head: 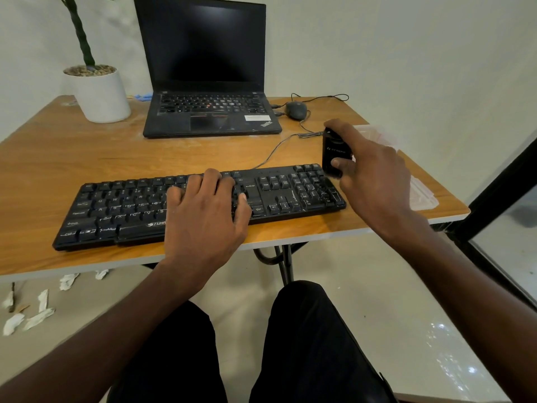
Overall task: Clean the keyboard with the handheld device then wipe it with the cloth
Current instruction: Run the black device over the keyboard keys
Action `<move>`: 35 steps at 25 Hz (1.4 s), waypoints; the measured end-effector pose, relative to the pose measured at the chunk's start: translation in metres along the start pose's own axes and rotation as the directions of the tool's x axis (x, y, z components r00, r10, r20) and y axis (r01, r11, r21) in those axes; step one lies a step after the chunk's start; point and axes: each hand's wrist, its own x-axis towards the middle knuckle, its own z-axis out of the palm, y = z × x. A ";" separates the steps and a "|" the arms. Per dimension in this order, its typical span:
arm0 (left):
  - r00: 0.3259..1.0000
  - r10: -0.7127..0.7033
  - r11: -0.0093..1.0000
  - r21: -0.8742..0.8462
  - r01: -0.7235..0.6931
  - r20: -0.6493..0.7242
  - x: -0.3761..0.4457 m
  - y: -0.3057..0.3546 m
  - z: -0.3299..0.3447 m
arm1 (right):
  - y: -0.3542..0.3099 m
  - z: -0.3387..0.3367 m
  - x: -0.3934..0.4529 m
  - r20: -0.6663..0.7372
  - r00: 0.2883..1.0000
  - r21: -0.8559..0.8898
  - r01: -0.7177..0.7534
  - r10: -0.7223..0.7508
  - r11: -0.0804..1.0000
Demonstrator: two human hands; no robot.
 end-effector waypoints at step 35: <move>1.000 -0.005 1.000 0.008 0.005 0.001 0.000 0.003 0.000 | -0.010 -0.051 0.010 0.245 0.961 -0.035 -0.123 0.128 0.992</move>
